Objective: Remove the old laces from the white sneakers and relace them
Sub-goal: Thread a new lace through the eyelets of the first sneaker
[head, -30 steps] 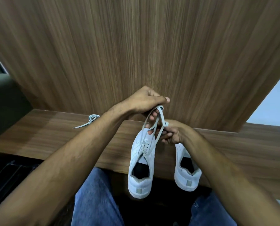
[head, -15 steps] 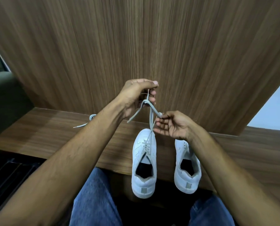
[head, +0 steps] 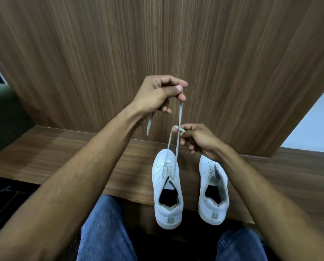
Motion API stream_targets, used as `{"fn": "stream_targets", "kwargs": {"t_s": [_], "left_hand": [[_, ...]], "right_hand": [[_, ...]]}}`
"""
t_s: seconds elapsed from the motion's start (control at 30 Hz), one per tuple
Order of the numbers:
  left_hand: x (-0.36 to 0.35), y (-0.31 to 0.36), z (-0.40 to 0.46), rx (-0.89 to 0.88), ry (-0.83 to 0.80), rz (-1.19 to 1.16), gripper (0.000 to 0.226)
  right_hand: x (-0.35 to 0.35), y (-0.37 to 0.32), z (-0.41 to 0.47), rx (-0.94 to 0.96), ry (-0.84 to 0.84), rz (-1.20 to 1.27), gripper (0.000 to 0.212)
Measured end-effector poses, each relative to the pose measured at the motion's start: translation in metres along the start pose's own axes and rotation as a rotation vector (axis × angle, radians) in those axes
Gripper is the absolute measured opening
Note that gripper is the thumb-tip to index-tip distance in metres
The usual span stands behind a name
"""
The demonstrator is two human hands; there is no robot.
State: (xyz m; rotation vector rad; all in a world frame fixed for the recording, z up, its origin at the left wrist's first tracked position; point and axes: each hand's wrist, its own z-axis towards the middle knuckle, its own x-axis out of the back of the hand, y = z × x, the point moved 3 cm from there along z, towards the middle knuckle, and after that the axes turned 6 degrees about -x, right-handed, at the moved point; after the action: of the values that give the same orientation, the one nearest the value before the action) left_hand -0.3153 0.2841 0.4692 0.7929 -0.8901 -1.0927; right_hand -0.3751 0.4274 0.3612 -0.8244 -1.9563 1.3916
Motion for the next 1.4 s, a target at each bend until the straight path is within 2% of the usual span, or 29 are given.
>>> {"fn": "stream_targets", "kwargs": {"t_s": [0.1,0.17,0.23,0.3,0.37,0.43,0.53,0.63,0.7,0.8,0.93,1.03,1.17,1.27,1.4], "left_hand": [[-0.010,-0.003,0.012,-0.075,-0.007,0.101,0.015],[-0.011,-0.023,0.017,-0.062,0.037,0.165,0.018],[-0.007,-0.054,0.010,0.006,0.135,0.392,0.028],[-0.006,-0.080,-0.013,0.093,0.234,0.579,0.023],[-0.015,-0.104,-0.041,0.115,0.190,0.529,0.004],[-0.031,-0.124,-0.068,0.152,0.019,0.423,0.004],[-0.044,-0.147,-0.087,0.133,-0.120,0.500,0.032],[-0.045,-0.147,-0.082,0.124,-0.098,0.371,0.049],[-0.044,-0.143,-0.073,0.140,-0.112,0.227,0.040],[-0.044,-0.128,-0.068,0.213,-0.222,0.081,0.018],[-0.036,-0.119,-0.065,0.326,-0.269,0.041,0.018],[-0.018,-0.122,-0.061,0.469,-0.161,0.033,0.024],[0.021,-0.132,-0.056,0.674,0.158,-0.105,0.029],[0.054,-0.143,-0.061,0.800,0.328,-0.209,0.032],[0.084,-0.152,-0.066,0.810,0.449,-0.204,0.035]], "right_hand": [[-0.006,-0.004,-0.004,0.048,-0.105,-0.061,0.018],[-0.006,-0.001,-0.004,0.074,-0.045,-0.047,0.021],[-0.002,0.006,-0.004,0.070,0.043,0.001,0.025],[0.002,0.016,-0.004,0.034,0.100,0.023,0.025],[0.007,0.026,-0.004,-0.017,0.134,0.025,0.026],[0.010,0.034,-0.003,-0.066,0.136,0.024,0.028],[0.007,0.038,-0.003,-0.126,0.108,0.028,0.029],[0.005,0.038,-0.005,-0.184,0.051,0.023,0.030],[0.004,0.037,-0.007,-0.195,-0.013,0.022,0.030],[0.005,0.035,-0.009,-0.170,-0.070,-0.002,0.032],[0.005,0.032,-0.008,-0.107,-0.068,-0.034,0.033],[0.010,0.033,-0.006,-0.039,0.109,-0.059,0.032],[0.032,0.042,-0.003,-0.005,0.389,-0.144,0.032],[0.050,0.054,0.000,-0.033,0.531,-0.438,0.034],[0.058,0.072,-0.003,-0.137,0.645,-0.893,0.029]]}}
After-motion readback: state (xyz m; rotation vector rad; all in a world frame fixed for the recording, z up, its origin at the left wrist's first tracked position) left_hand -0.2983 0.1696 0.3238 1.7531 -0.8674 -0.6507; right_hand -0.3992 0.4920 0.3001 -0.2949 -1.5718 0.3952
